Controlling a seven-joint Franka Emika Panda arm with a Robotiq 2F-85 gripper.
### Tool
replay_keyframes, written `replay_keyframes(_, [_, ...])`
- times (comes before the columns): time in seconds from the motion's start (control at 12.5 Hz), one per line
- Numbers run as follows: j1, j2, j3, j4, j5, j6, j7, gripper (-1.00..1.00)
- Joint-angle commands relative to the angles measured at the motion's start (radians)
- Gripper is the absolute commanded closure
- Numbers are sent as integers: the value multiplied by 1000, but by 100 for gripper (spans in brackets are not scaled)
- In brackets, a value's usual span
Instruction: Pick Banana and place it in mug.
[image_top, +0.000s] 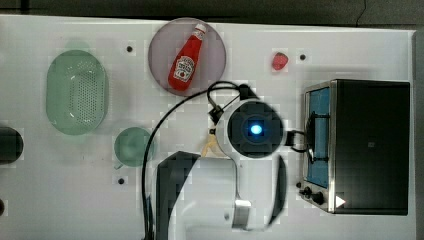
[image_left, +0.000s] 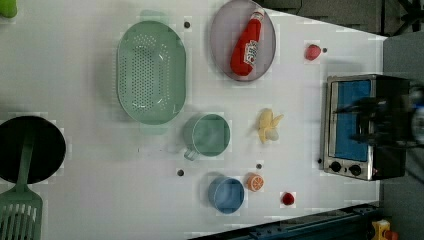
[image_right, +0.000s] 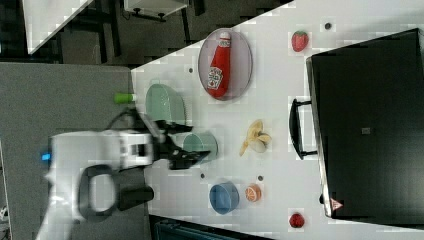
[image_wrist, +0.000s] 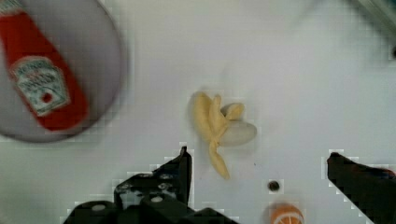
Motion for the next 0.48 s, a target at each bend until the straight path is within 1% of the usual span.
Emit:
replay_keyframes(0.08, [-11, 19, 9, -95, -2, 117, -69, -100])
replay_keyframes(0.32, [-11, 107, 6, -175, -2, 275, -69, -100])
replay_keyframes(0.48, [-11, 183, 4, -200, -2, 373, -69, -100])
